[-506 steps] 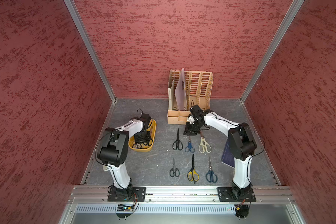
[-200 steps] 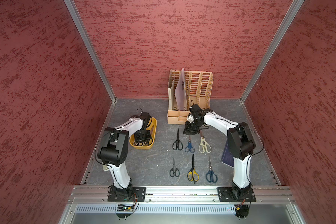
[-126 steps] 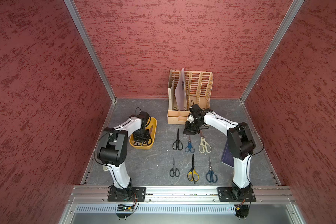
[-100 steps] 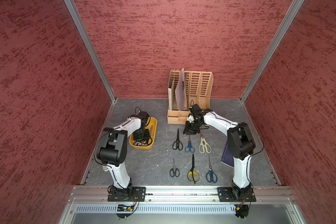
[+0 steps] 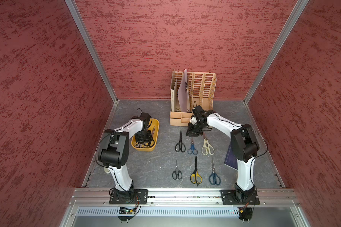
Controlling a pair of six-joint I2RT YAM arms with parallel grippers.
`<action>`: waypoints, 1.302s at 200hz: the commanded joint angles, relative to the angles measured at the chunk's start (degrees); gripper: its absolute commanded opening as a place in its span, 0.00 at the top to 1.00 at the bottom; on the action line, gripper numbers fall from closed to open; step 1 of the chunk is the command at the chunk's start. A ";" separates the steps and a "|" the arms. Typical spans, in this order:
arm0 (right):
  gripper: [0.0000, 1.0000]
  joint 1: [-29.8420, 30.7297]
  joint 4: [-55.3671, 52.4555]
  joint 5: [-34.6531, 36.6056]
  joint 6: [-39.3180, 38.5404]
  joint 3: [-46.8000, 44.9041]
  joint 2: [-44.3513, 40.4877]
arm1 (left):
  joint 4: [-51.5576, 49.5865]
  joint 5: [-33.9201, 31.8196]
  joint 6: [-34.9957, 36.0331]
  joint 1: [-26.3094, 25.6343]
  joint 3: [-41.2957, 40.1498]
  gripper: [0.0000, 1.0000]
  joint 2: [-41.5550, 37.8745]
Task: Take the scissors out of the storage box
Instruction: Pick up the scissors from the storage box.
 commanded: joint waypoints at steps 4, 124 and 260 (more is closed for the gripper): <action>0.71 -0.33 -0.33 0.03 -0.86 1.09 0.33 | 1.06 -0.36 -0.34 0.24 -1.11 0.78 0.07; 0.71 -0.33 0.51 0.41 0.42 0.25 -1.23 | -3.06 -0.16 1.10 0.85 0.81 0.91 -4.25; 0.72 0.88 2.54 8.73 5.16 -5.42 -10.72 | -5.73 10.66 -1.06 -4.58 6.48 1.00 -16.04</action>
